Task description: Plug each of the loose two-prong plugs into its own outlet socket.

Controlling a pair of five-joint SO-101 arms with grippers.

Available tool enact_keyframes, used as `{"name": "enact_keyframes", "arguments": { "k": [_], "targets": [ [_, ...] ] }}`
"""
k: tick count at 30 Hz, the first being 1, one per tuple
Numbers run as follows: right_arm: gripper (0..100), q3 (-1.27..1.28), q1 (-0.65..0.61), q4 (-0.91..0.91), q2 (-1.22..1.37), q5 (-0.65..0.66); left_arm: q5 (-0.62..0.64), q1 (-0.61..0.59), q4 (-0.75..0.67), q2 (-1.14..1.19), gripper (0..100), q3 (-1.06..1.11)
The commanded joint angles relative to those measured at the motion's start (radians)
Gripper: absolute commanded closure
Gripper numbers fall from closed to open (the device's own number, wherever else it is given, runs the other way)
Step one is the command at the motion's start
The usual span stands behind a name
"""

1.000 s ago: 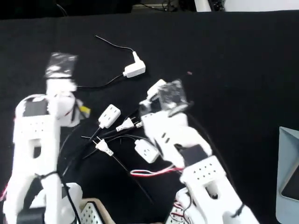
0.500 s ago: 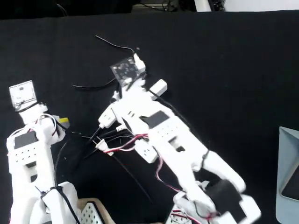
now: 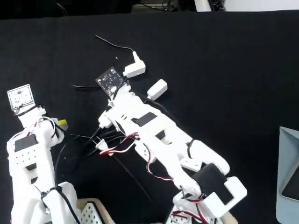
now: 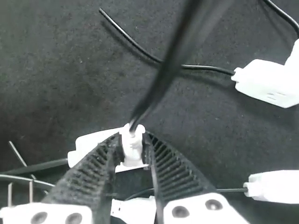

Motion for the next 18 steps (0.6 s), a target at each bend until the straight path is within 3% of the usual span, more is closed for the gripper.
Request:
{"name": "enact_keyframes", "arguments": {
  "k": [1, 18],
  "targets": [
    [98.7, -0.065, -0.009, -0.046, 0.019, 0.014, 0.005, -0.007, -0.014, -0.021, 72, -0.004],
    [98.7, -0.001, 0.038, -0.080, 0.090, 0.015, 0.005, -0.007, -0.017, -0.020, 72, 0.001]
  ]
}}
